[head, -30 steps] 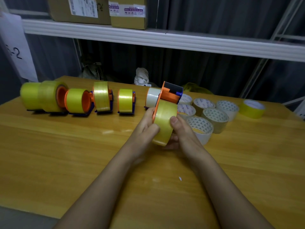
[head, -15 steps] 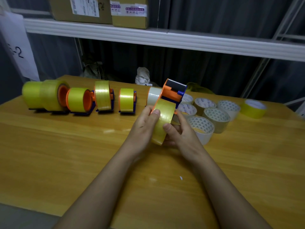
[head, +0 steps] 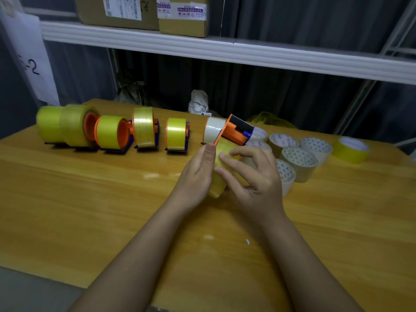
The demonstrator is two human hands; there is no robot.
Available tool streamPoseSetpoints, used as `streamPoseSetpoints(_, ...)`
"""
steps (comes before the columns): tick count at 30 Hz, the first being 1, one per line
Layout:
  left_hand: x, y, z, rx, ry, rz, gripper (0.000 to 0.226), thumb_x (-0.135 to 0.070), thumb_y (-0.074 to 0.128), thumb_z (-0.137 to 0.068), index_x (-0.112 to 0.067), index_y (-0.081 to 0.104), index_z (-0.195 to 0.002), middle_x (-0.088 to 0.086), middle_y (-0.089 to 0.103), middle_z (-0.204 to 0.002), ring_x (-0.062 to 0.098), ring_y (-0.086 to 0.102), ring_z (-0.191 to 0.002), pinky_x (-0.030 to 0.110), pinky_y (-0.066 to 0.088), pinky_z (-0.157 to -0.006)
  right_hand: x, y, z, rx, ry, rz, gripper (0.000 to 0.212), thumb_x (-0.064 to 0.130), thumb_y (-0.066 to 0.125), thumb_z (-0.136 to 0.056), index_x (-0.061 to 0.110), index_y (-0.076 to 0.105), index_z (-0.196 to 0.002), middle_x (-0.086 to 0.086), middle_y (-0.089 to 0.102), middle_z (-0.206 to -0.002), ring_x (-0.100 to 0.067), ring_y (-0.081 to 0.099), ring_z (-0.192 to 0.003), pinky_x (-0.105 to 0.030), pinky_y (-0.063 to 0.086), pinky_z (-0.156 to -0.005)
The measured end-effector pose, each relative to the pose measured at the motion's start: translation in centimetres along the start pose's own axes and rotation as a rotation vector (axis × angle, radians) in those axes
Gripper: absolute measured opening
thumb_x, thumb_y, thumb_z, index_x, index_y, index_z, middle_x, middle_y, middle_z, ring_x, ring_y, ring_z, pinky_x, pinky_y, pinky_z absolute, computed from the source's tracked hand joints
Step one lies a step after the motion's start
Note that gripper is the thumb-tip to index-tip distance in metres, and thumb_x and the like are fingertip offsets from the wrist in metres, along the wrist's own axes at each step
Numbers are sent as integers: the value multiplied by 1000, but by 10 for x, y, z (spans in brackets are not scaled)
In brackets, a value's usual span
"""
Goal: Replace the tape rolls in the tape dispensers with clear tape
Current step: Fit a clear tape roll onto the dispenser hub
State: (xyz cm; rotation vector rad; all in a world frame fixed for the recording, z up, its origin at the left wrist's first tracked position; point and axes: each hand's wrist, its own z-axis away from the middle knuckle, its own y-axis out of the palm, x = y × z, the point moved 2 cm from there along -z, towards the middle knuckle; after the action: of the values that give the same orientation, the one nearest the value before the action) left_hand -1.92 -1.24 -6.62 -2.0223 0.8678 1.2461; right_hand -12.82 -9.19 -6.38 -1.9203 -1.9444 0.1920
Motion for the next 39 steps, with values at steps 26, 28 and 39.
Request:
streamPoseSetpoints(26,-4,2,3,101,-97,16,42,-63,42,-87,-29,67,-81,16,64,-72,40,64,-68,60,52,-62,-18,-10,-1,-92,584,-164,11,17,59,-94,23,65,-87,16,61,-68,-7,58,-65,-40,50,-58)
streamPoseSetpoints(28,-5,2,3,110,-102,22,32,-61,48,-86,-37,70,-84,8,67,-70,31,66,-65,54,53,-60,-20,-12,-2,-84,614,-191,19,15,60,-94,30,63,-83,17,62,-64,-4,58,-63,-34,50,-58)
streamPoseSetpoints(39,-1,-5,0,34,-115,12,73,-67,61,-75,6,60,-82,33,55,-77,46,59,-66,57,48,-49,-33,-18,-3,-137,735,-198,20,14,60,-93,30,62,-81,8,64,-73,-13,60,-70,-26,48,-62)
